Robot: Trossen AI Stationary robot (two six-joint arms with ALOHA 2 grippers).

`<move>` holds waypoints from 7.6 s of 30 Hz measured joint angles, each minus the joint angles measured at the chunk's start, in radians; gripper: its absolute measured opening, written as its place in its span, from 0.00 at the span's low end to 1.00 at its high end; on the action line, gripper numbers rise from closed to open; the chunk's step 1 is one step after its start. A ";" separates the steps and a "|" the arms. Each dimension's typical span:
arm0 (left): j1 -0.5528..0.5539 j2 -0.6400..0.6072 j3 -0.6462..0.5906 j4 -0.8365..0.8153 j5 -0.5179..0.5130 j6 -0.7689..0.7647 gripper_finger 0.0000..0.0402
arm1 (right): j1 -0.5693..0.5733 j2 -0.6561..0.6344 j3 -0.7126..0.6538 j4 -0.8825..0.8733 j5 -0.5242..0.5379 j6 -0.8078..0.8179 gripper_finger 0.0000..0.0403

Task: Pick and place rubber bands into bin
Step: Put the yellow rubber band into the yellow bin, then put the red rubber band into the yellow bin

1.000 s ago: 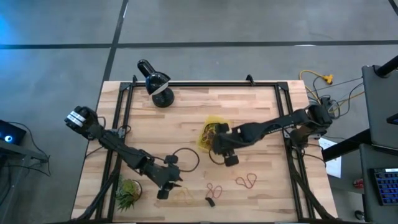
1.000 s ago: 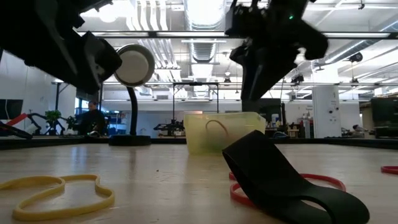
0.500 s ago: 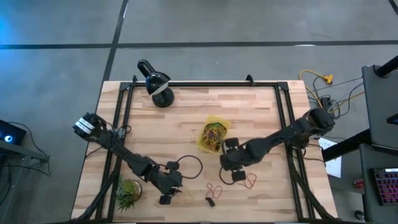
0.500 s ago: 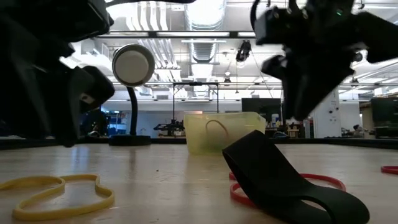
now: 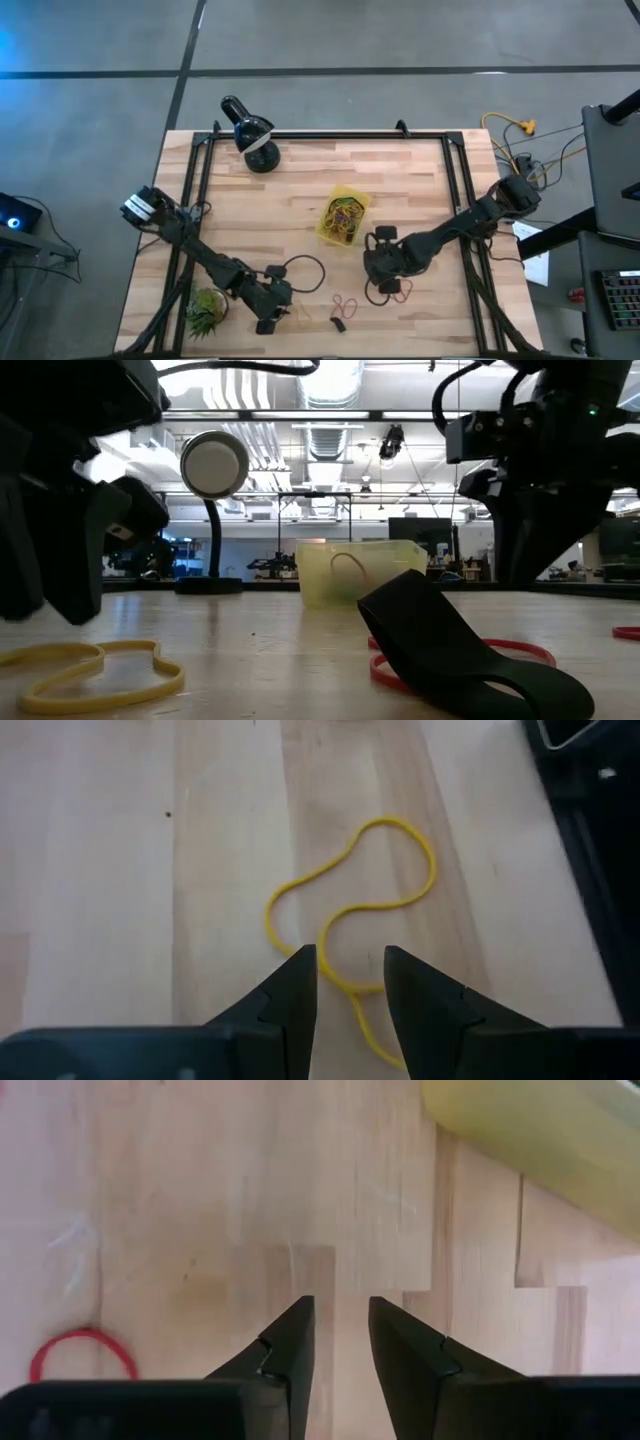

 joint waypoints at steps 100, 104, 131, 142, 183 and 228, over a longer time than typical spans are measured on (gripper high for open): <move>0.555 0.049 0.148 0.284 -0.274 0.758 0.19 | 0.049 -0.120 -0.046 0.001 0.074 0.035 0.14; 0.554 0.045 0.148 0.279 -0.265 0.734 0.29 | 0.049 -0.120 -0.046 0.002 0.074 0.035 0.15; 0.588 0.002 0.298 -0.144 0.017 0.652 0.35 | 0.049 -0.119 -0.051 0.012 0.073 0.043 0.14; 0.540 -0.020 0.298 -0.226 0.019 0.639 0.35 | 0.062 -0.119 -0.059 0.030 -0.063 0.122 0.15; 0.356 -0.068 0.202 -0.289 -0.001 0.498 0.35 | 0.209 -0.007 -0.059 0.083 -0.370 0.271 0.33; 0.355 -0.068 0.200 -0.287 0.000 0.495 0.35 | 0.305 0.042 0.021 -0.154 0.192 0.494 0.02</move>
